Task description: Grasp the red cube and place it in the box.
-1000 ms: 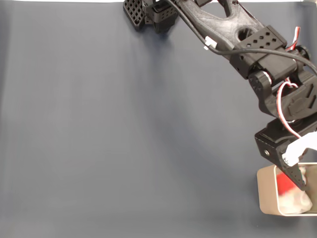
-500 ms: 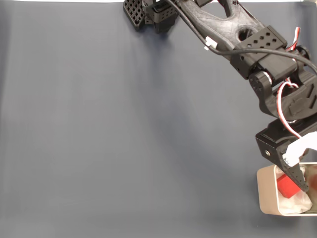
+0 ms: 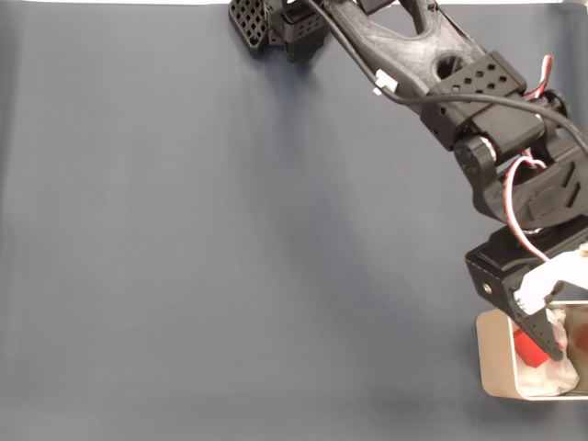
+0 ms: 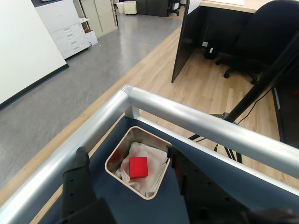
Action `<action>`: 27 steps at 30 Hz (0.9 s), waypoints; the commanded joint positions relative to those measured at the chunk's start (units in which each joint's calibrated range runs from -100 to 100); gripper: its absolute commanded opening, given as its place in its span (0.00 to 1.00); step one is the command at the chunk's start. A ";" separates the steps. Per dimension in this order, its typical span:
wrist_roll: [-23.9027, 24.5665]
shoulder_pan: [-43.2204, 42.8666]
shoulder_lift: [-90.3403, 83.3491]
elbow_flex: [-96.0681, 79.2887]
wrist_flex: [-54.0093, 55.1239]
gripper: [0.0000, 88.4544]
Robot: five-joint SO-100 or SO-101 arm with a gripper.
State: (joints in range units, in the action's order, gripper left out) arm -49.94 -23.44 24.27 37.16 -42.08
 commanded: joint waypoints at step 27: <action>1.47 13.29 -27.39 -21.83 2.25 0.00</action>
State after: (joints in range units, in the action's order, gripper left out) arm -49.11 -12.61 4.82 17.54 -40.97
